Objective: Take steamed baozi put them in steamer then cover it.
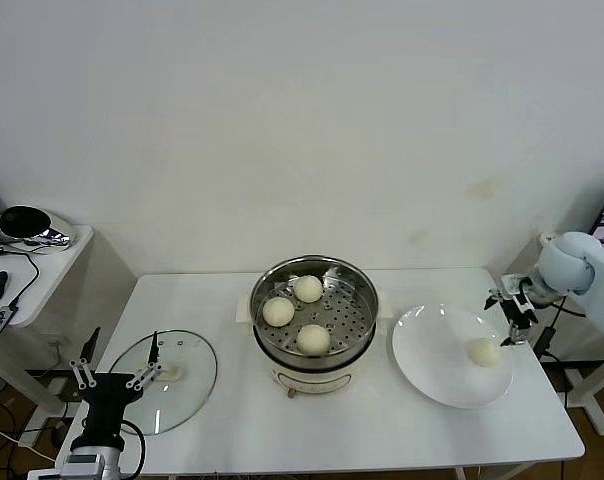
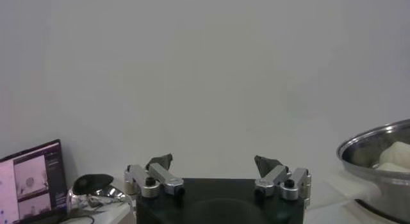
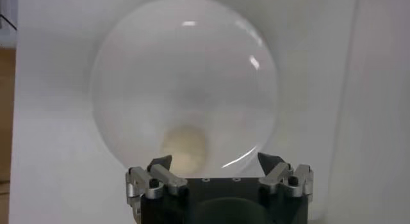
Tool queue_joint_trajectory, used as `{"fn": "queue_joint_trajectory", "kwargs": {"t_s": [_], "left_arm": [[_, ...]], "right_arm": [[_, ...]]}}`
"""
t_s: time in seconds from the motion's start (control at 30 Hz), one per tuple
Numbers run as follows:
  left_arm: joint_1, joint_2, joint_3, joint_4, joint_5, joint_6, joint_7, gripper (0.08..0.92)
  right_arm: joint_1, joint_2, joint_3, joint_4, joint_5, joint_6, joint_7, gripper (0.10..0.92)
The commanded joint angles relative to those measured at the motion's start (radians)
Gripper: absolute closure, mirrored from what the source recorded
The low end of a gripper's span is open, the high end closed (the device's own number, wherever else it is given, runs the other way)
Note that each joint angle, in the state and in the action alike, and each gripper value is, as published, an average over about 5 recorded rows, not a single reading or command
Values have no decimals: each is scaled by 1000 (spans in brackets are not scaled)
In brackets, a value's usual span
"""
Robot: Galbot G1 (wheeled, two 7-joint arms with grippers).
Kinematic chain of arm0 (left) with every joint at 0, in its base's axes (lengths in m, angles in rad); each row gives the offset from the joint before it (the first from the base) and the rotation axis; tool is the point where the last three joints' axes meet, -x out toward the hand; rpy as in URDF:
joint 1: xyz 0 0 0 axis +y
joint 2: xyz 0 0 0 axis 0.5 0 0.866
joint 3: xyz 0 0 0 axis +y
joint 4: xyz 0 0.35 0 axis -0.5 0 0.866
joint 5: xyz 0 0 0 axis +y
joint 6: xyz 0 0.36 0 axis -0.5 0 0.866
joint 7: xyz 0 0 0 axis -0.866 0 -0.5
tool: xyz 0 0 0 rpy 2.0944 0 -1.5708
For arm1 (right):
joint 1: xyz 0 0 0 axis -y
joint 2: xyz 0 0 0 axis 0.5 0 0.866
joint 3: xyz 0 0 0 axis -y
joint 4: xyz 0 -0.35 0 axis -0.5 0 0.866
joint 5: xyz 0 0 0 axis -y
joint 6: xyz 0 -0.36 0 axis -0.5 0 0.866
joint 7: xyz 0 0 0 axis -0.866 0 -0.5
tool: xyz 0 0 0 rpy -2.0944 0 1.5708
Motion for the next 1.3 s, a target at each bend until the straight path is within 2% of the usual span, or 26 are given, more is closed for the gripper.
{"fn": "queue_joint_trajectory", "kwargs": {"t_s": [0.03,0.67,0.93,1.1,1.3], "left_arm": [[2,0,-3,-2,0,2,0,177],[3,-5,-10,1,-2,0,0,177],[0,-7,-8,7,-2,-1,-1,177],[1,-5,-10,4,-3,-1,0,177],[-4,-2,-11,8,-5,0,1,177]], "right_arm": [[-234,65,198,-142,-110,25,13,203],[-236,194,214,-253,-164,19,66,207],[-223,198,211,-250,-163,13,70,304],[-163,160,151,-188,-105,-10,52,360],[78,45,-69,13,80,-99,27,379]]}}
